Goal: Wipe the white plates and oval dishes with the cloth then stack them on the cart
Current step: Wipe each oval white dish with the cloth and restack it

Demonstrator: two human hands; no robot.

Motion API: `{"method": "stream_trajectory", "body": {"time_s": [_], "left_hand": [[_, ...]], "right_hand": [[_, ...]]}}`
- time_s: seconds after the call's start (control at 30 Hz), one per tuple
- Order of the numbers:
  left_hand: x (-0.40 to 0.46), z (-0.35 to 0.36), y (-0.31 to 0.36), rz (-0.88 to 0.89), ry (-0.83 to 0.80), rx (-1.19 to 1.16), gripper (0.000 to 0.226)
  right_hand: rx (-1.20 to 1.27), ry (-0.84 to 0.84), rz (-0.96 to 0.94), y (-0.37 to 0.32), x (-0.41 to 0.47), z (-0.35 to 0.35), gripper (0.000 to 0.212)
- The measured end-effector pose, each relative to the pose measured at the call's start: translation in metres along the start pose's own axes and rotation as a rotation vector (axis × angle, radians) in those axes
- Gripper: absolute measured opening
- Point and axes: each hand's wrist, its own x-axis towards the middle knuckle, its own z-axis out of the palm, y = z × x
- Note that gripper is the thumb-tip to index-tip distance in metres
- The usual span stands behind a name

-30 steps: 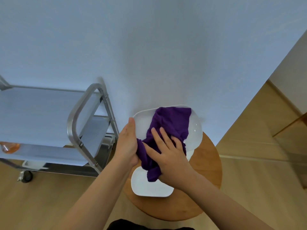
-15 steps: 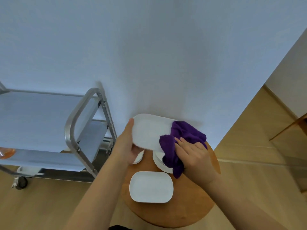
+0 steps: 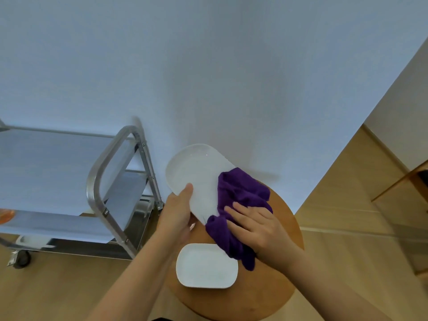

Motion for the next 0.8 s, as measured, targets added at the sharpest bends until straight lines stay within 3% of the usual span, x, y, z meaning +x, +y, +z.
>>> {"method": "stream_trajectory", "body": {"time_s": [0.13, 0.27, 0.33, 0.4, 0.47, 0.57, 0.67, 0.8], "left_hand": [[0.006, -0.025, 0.016, 0.056, -0.214, 0.292, 0.021], [0.001, -0.025, 0.020, 0.041, -0.308, 0.372, 0.019], [-0.004, -0.020, 0.017, 0.059, -0.314, 0.387, 0.019], [-0.011, -0.016, 0.011, 0.060, -0.342, 0.435, 0.021], [-0.019, -0.014, 0.003, 0.017, -0.428, 0.509, 0.025], [-0.029, -0.011, -0.007, -0.070, -0.503, 0.539, 0.026], [-0.032, -0.010, -0.007, -0.087, -0.508, 0.531, 0.034], [-0.030, -0.012, 0.008, -0.020, -0.462, 0.601, 0.075]], "right_hand": [[0.037, -0.169, -0.006, 0.015, -0.019, -0.007, 0.058], [0.253, -0.354, 0.176, 0.001, -0.012, -0.014, 0.075], [0.413, -0.337, 0.385, -0.005, 0.002, -0.018, 0.070], [0.484, -0.241, 0.590, -0.004, 0.015, -0.021, 0.084], [0.440, -0.203, 0.676, 0.002, 0.023, -0.022, 0.096], [0.655, -0.124, 0.827, 0.018, 0.037, -0.024, 0.077], [0.938, -0.064, 1.102, 0.022, 0.045, -0.023, 0.040], [1.091, -0.036, 1.354, 0.016, 0.038, -0.012, 0.024]]}}
